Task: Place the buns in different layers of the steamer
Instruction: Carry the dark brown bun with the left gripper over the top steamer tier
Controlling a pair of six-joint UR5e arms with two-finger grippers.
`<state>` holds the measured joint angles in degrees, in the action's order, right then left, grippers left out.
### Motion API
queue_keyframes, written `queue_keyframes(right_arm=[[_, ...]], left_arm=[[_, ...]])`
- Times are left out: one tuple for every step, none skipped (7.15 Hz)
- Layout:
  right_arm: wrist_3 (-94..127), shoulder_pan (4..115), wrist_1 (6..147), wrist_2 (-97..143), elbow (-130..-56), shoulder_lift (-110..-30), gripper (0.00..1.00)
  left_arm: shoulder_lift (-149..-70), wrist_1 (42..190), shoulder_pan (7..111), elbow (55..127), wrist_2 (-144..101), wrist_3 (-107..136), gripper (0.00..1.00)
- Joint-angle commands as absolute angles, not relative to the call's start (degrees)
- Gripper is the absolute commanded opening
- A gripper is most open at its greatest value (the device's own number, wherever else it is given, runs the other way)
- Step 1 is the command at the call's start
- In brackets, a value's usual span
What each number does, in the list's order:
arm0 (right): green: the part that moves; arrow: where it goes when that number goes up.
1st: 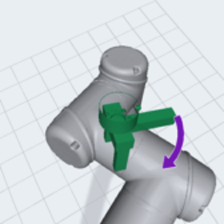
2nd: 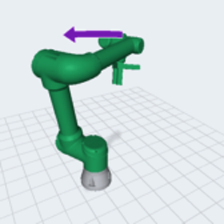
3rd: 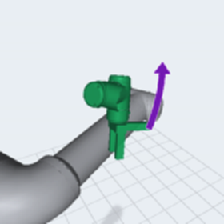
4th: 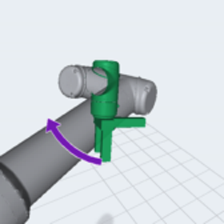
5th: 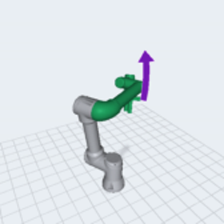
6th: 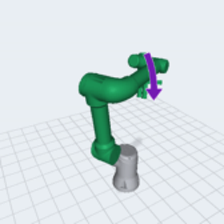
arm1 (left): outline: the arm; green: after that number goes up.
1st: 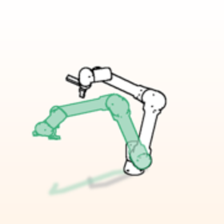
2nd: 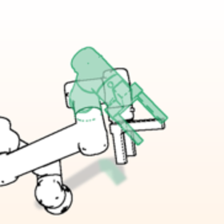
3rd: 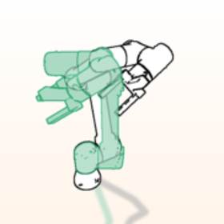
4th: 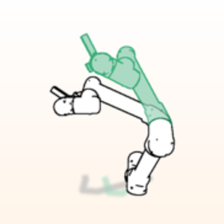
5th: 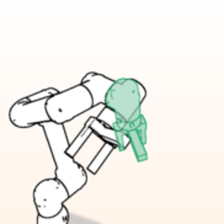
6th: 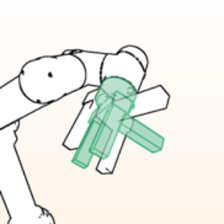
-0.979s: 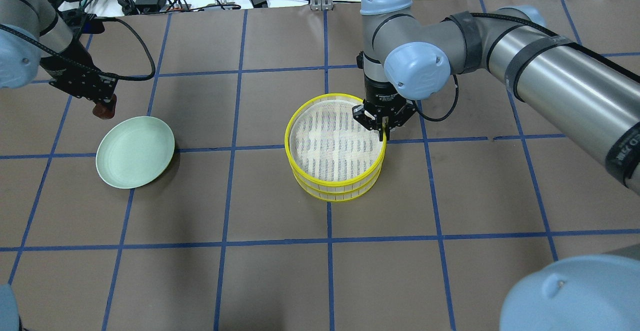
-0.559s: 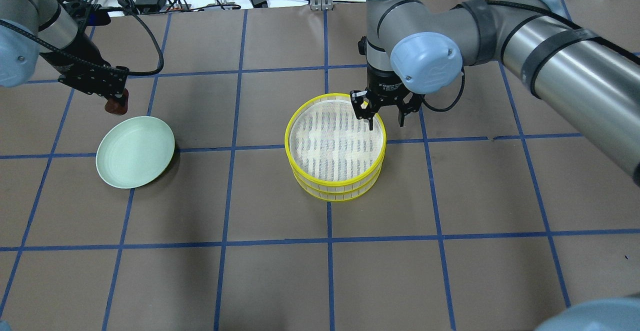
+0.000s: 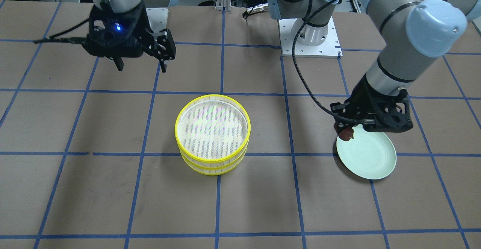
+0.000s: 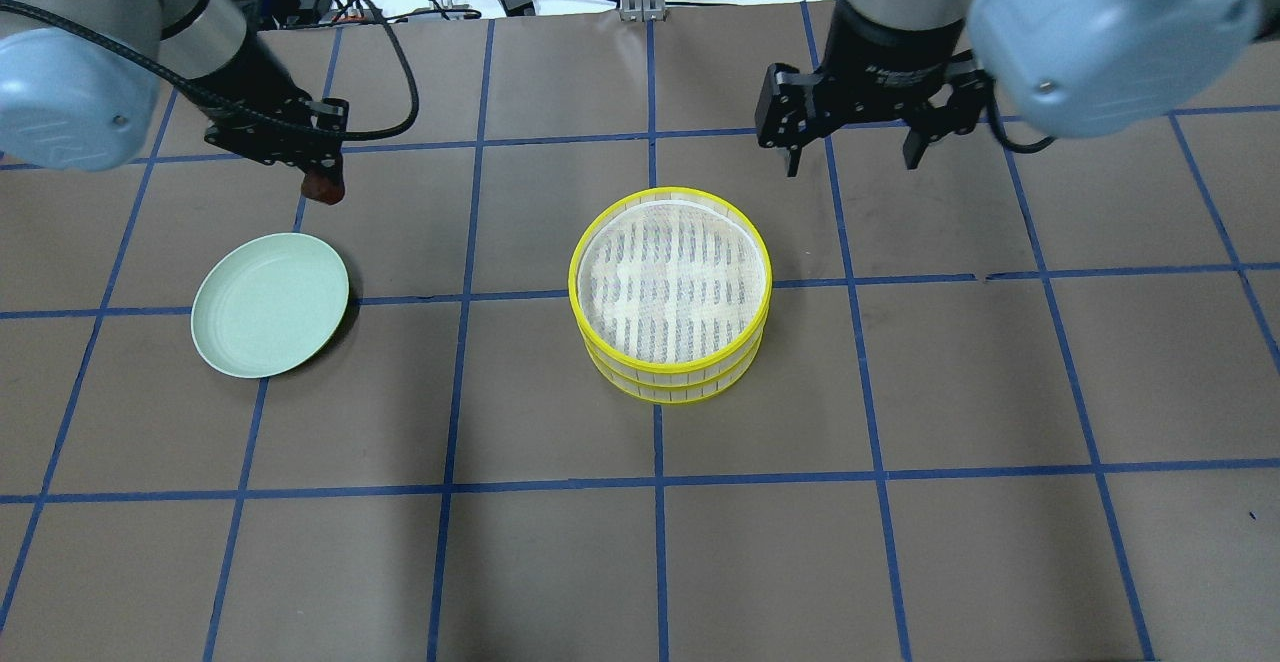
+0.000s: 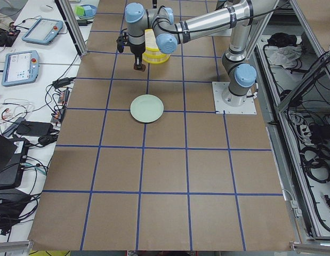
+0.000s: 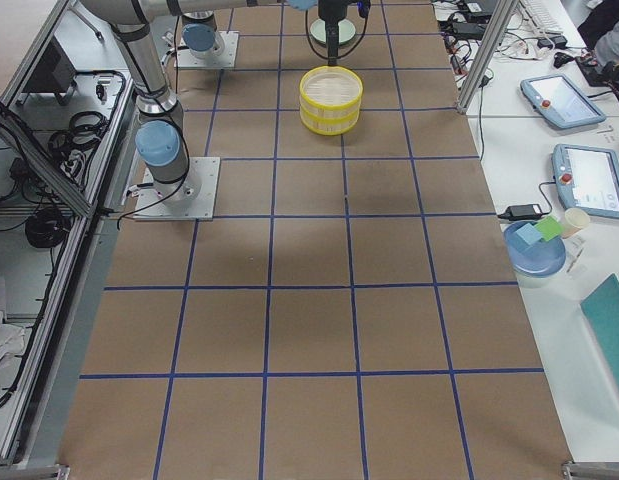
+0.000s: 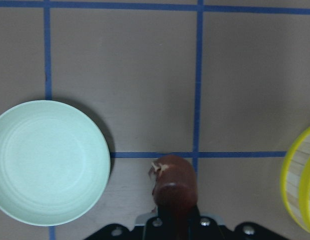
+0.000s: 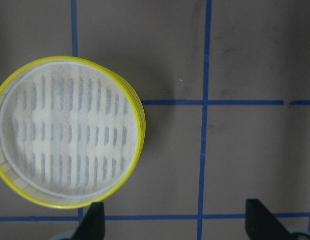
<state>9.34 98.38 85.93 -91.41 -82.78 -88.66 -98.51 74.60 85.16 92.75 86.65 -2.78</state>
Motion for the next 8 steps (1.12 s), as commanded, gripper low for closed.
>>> queue_keyframes(right_arm=[[9.14, 97.38, 80.42, -91.14, -79.01, -91.31, 1.00], [9.05, 97.30, 80.51, -91.23, -79.19, -91.23, 1.00], [8.44, 96.60, 80.77, -91.58, -79.19, -91.23, 1.00], [8.09, 96.24, 80.95, -91.23, -79.10, -91.14, 1.00], [3.65, 95.28, 80.95, -90.27, -79.10, -90.79, 1.00], [2.56, 94.93, 80.69, -90.44, -79.19, -90.97, 1.00], [2.55, 94.92, 80.60, -90.53, -79.19, -90.97, 1.00], [2.46, 94.92, 80.51, -90.53, -79.28, -90.97, 1.00]], left_arm=[[-98.87, 69.98, 94.36, 92.81, 85.18, 9.36, 0.00], [-99.40, 69.79, 96.13, 92.81, 79.42, 9.84, 0.00], [-99.75, 69.09, 98.76, 93.16, 75.80, 11.84, 0.00], [-100.63, 65.78, 102.44, 93.51, 73.59, 13.00, 0.00], [-102.20, 62.70, 105.00, 93.69, 72.09, 13.96, 0.00], [-104.22, 59.27, 106.42, 93.69, 71.81, 13.89, 0.15], [-105.72, 58.89, 107.13, 93.69, 71.89, 13.80, 0.39], [-105.91, 58.89, 107.40, 93.69, 71.89, 13.36, 0.99]])
